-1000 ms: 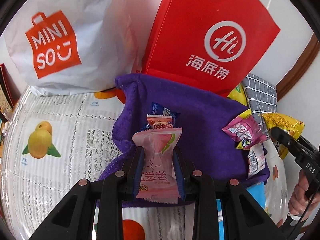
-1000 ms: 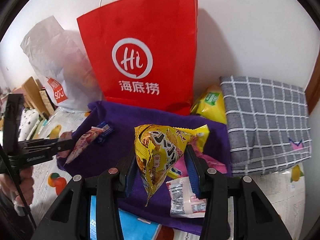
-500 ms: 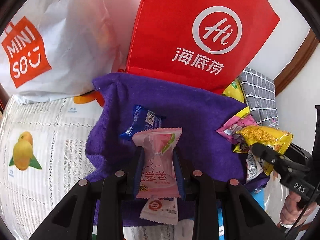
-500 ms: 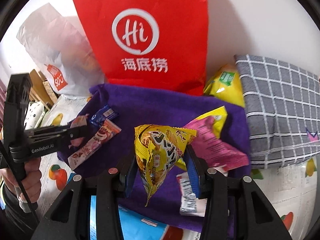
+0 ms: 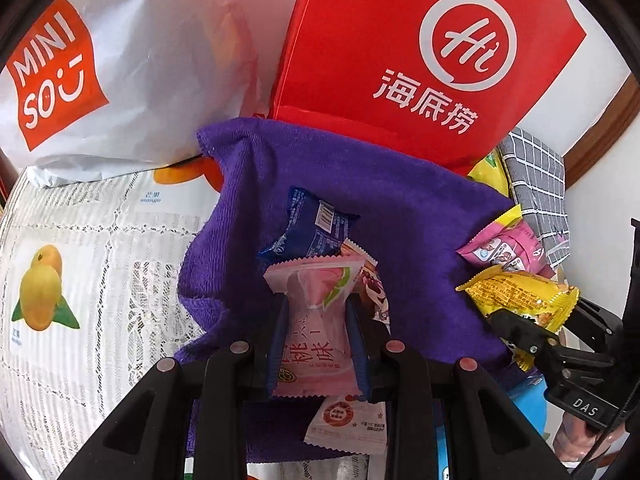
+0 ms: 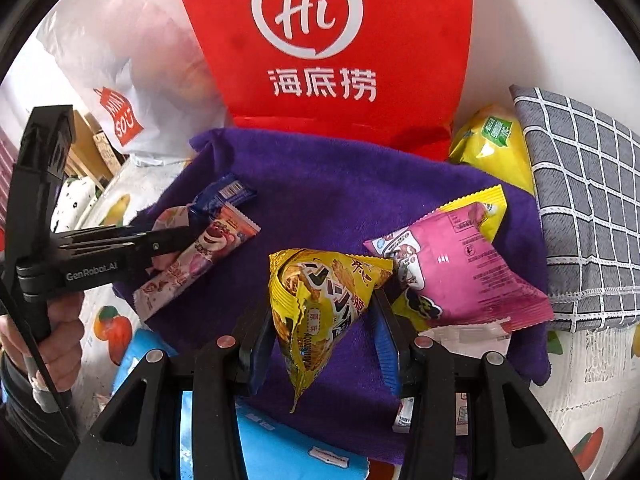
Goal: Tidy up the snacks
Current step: 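Open the left tool over the towel while the right tool releases the yellow bag there, then grasp the red-and-white panda snack bag with the right tool while the left tool withdraws, then grasp the pale pink snack packet on the bed cover with the left tool, then carry the pale pink packet with the left tool while the right tool carries the panda bag to the towel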
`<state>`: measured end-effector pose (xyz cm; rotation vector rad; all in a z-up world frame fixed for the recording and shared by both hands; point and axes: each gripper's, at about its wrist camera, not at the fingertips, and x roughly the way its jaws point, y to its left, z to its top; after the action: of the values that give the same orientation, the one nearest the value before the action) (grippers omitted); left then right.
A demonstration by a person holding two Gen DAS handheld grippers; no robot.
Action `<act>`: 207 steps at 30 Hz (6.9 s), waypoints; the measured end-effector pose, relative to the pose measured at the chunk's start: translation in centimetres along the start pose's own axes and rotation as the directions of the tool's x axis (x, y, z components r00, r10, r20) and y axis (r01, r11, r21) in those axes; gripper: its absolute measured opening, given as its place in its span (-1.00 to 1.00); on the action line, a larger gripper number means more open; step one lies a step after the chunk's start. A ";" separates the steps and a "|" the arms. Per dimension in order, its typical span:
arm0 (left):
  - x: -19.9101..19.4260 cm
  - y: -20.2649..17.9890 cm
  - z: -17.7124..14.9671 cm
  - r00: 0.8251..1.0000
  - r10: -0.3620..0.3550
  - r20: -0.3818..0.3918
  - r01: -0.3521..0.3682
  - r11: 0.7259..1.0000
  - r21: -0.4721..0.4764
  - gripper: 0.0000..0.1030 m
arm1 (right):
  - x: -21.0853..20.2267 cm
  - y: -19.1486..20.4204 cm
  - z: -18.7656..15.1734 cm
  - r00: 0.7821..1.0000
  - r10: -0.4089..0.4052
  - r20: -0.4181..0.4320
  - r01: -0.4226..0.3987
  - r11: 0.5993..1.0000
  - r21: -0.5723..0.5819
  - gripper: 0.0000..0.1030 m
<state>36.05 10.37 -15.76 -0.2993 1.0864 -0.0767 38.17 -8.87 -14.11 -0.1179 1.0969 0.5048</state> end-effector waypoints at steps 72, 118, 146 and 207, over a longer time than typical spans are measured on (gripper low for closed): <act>-16.0 1.5 -17.7 0.993 -0.086 0.082 0.085 0.996 0.015 -0.01 | -13.3 5.1 -19.6 0.985 0.046 0.164 -0.073 0.983 0.167 -0.83; -13.7 0.9 -19.2 0.997 -0.068 0.026 0.067 0.997 0.033 -0.01 | -11.4 2.8 -25.6 0.994 -0.059 0.093 0.050 0.994 0.094 0.35; -8.3 -1.5 -18.8 0.994 0.106 0.040 -0.113 0.955 0.275 0.03 | -10.6 -0.7 -26.8 0.957 -0.237 0.167 0.203 0.959 0.199 0.24; -17.1 -7.5 -18.3 0.977 -0.072 0.200 0.037 0.984 0.174 -0.13 | -19.6 3.9 -20.7 0.935 -0.137 0.328 0.078 0.979 0.186 0.06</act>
<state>12.62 3.05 -6.89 -0.1796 0.8599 -0.1826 12.51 -18.86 -5.98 0.0586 0.7852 0.3148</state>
